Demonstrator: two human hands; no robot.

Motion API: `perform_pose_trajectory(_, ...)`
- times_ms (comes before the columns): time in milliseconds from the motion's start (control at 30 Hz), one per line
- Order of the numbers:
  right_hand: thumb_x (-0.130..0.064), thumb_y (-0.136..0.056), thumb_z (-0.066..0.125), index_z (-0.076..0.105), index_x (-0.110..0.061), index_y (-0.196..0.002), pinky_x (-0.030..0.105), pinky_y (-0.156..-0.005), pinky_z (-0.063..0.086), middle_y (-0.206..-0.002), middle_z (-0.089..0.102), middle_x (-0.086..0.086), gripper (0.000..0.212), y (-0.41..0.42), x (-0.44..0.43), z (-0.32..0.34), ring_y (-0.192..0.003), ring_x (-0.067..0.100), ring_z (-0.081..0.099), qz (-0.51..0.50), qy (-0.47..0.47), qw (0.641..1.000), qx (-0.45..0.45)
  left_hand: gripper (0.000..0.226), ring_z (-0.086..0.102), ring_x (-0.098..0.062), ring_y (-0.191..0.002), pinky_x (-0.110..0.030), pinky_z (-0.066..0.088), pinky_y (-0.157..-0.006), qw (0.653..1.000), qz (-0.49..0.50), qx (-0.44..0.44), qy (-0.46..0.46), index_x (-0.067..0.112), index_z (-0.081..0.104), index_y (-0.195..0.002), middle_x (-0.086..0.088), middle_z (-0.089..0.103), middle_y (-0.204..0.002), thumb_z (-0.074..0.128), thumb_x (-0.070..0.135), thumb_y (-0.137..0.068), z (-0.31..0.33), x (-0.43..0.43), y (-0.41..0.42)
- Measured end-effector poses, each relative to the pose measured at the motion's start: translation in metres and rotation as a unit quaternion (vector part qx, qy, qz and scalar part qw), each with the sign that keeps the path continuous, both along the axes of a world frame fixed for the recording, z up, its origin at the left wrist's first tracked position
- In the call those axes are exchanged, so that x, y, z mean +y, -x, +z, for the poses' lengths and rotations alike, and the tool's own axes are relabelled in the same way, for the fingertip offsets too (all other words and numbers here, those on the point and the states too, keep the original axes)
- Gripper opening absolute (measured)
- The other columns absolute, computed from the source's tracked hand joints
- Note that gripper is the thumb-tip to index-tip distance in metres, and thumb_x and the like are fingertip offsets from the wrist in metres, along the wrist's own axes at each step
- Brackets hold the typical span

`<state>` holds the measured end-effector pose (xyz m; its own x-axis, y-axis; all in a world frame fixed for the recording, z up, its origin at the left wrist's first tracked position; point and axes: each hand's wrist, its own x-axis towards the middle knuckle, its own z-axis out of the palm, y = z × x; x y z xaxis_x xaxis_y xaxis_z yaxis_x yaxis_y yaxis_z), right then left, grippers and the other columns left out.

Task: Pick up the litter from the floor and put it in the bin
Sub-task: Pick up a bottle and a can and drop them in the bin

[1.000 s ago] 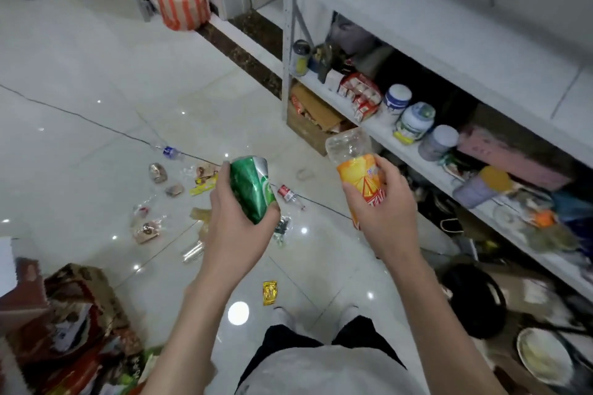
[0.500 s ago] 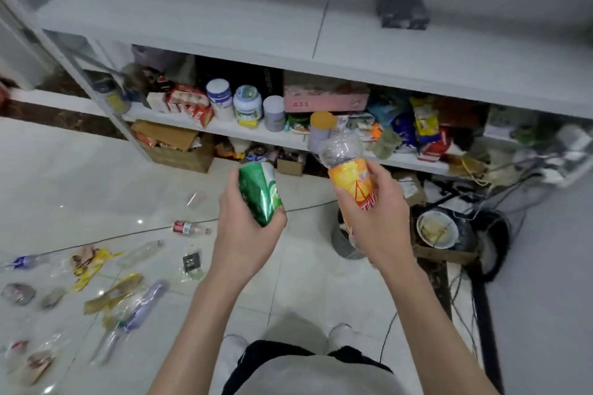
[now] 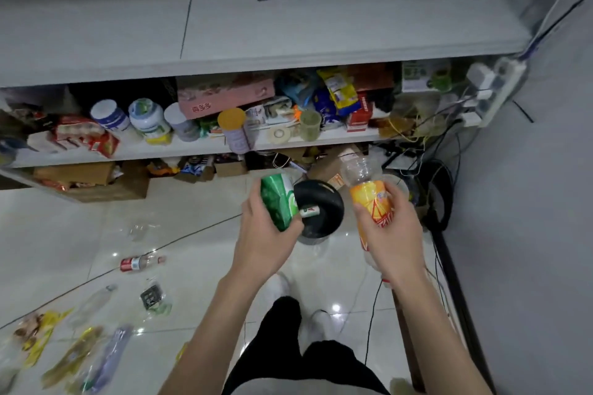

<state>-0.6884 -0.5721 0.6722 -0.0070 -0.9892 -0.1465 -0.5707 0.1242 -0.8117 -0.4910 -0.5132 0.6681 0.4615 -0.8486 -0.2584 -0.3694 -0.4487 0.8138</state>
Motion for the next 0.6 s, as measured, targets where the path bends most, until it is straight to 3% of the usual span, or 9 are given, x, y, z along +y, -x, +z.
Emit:
perform_pose_trajectory(100, -0.052, -0.084, 0.068, 0.043, -0.031, -0.143, 0.043, -0.1, 0.049, -0.131, 0.055, -0.003, 0.067, -0.002, -0.024, -0.025, -0.118, 0.017, 0.055, -0.017, -0.028, 0.999, 0.017, 0.084, 0.055, -0.027, -0.105, -0.052, 0.053, -0.085, 1.0, -0.009, 0.012, -0.017, 0.03, 0.032, -0.14, -0.006, 0.051, -0.118, 0.069, 0.045, -0.066, -0.025, -0.03, -0.003)
perform_pose_trajectory(167, -0.049, -0.086, 0.069, 0.043, -0.028, -0.144, 0.037, -0.098, 0.047, -0.132, 0.055, 0.0, 0.067, -0.012, -0.043, -0.044, -0.118, 0.018, 0.055, -0.021, -0.037, 0.999, 0.026, 0.088, 0.052, -0.024, -0.111, -0.051, 0.051, -0.091, 0.999, -0.008, 0.022, -0.027, 0.031, 0.027, -0.145, -0.006, 0.048, -0.126, 0.071, 0.042, -0.069, -0.044, -0.049, -0.007)
perform_pose_trajectory(233, -0.046, -0.087, 0.069, 0.045, -0.026, -0.143, 0.03, -0.092, 0.044, -0.131, 0.055, 0.001, 0.065, -0.026, -0.06, -0.063, -0.115, 0.016, 0.054, -0.022, -0.051, 0.998, 0.029, 0.094, 0.047, -0.021, -0.12, -0.043, 0.045, -0.099, 0.998, -0.008, 0.026, -0.049, 0.033, 0.017, -0.151, -0.006, 0.04, -0.138, 0.072, 0.038, -0.075, -0.064, -0.068, -0.014)
perform_pose_trajectory(367, -0.042, -0.087, 0.07, 0.047, -0.025, -0.14, 0.026, -0.086, 0.04, -0.127, 0.054, 0.001, 0.06, -0.055, -0.094, -0.105, -0.11, 0.014, 0.052, -0.016, -0.069, 0.997, 0.03, 0.097, 0.041, -0.012, -0.108, -0.028, 0.035, -0.091, 0.996, -0.01, 0.032, -0.087, 0.033, 0.007, -0.155, -0.008, 0.034, -0.142, 0.071, 0.033, -0.082, -0.109, -0.102, -0.027)
perform_pose_trajectory(500, -0.039, -0.09, 0.069, 0.044, -0.023, -0.144, 0.019, -0.084, 0.031, -0.126, 0.051, 0.001, 0.062, -0.069, -0.121, -0.157, -0.103, 0.005, 0.042, -0.015, -0.09, 0.995, 0.049, 0.097, 0.046, -0.021, -0.121, -0.031, 0.04, -0.095, 0.993, -0.015, 0.04, -0.109, 0.034, 0.008, -0.154, -0.006, 0.034, -0.142, 0.072, 0.032, -0.081, -0.164, -0.131, -0.037)
perform_pose_trajectory(600, -0.041, -0.09, 0.069, 0.045, -0.023, -0.144, 0.022, -0.085, 0.033, -0.13, 0.053, 0.004, 0.062, -0.069, -0.135, -0.194, -0.106, 0.008, 0.046, -0.017, -0.107, 0.993, 0.056, 0.094, 0.048, -0.025, -0.123, -0.04, 0.045, -0.099, 0.991, -0.027, 0.02, -0.133, 0.033, 0.011, -0.153, -0.007, 0.04, -0.139, 0.07, 0.038, -0.08, -0.199, -0.144, -0.035)
